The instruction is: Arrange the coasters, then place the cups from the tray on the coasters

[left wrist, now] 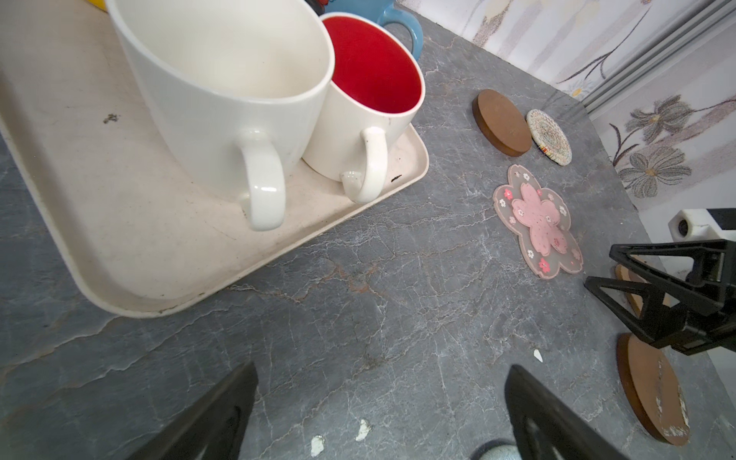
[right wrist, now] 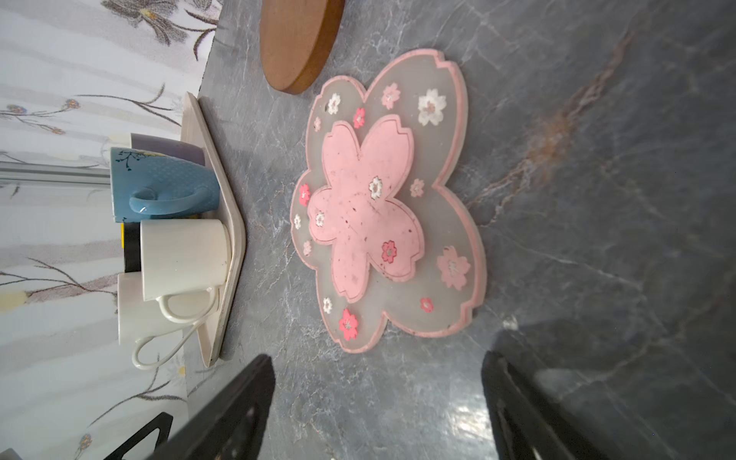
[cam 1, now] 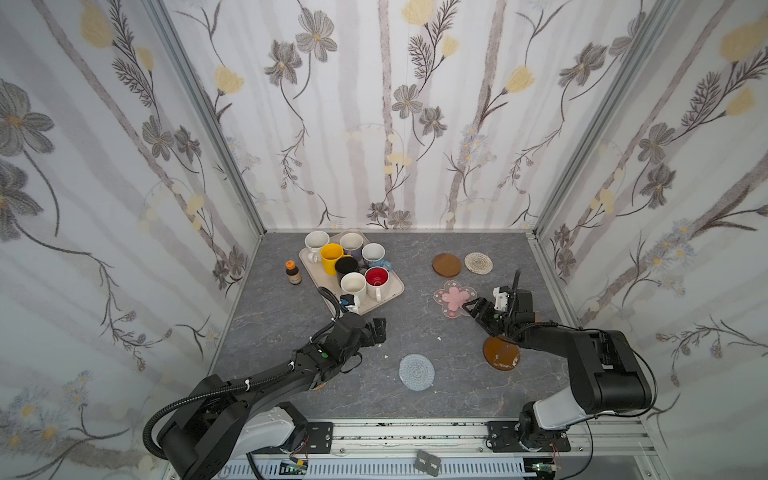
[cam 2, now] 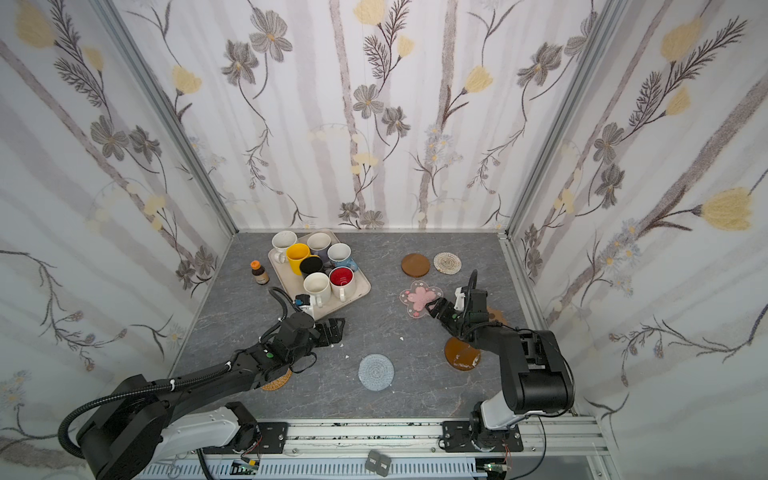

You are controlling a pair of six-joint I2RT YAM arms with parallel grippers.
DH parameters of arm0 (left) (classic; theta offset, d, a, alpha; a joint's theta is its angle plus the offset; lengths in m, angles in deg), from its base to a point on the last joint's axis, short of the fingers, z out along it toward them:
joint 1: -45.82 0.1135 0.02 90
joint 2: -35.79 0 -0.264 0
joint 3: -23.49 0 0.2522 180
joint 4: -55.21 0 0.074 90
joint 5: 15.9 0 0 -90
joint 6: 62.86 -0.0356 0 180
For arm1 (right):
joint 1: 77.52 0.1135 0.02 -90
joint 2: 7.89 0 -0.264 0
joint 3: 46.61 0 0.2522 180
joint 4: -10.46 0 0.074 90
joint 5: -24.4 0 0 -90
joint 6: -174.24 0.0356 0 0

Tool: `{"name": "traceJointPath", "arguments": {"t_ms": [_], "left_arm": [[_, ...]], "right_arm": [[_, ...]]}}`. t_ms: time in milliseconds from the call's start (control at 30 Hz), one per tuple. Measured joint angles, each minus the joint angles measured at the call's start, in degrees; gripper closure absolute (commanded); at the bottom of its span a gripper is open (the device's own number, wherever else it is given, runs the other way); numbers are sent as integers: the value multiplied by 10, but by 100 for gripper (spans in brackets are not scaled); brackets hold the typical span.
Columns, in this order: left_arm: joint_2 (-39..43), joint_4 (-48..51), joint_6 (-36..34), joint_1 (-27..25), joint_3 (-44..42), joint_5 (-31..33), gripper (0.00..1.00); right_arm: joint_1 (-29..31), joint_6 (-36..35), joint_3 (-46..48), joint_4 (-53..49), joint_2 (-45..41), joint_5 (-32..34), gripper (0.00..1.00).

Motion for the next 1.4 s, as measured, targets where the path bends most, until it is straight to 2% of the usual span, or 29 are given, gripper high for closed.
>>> {"name": "traceJointPath", "arguments": {"t_ms": [267, 600, 733, 933, 1033, 1100, 1167, 1333, 1400], "left_arm": [[-2, -4, -3, 6, 0, 0, 0], [1, -4, -16, 12, 0, -5, 0], [0, -3, -17, 12, 1, -4, 0], [-24, -5, -22, 12, 28, -10, 0], [-36, -15, -28, 12, 39, -18, 0], [-43, -24, -28, 12, 45, -26, 0], [-55, -37, -28, 11, 49, -35, 0], [-70, -50, -28, 11, 50, -53, 0], [-76, -55, -28, 11, 50, -61, 0]], "right_arm": [[4, -2, -13, 41, 34, -6, 17], [15, 3, -34, 28, 43, -1, 17], [15, 1, -34, -8, 11, 12, 16], [5, -16, -33, -81, -90, 50, 16], [-15, -30, -34, -123, -128, 74, 21], [-39, -44, -34, -156, -150, 89, 28], [-65, -54, -33, -184, -165, 105, 30], [-141, -80, -27, -242, -184, 127, 16], [-172, -91, -24, -261, -185, 138, 14]]}}
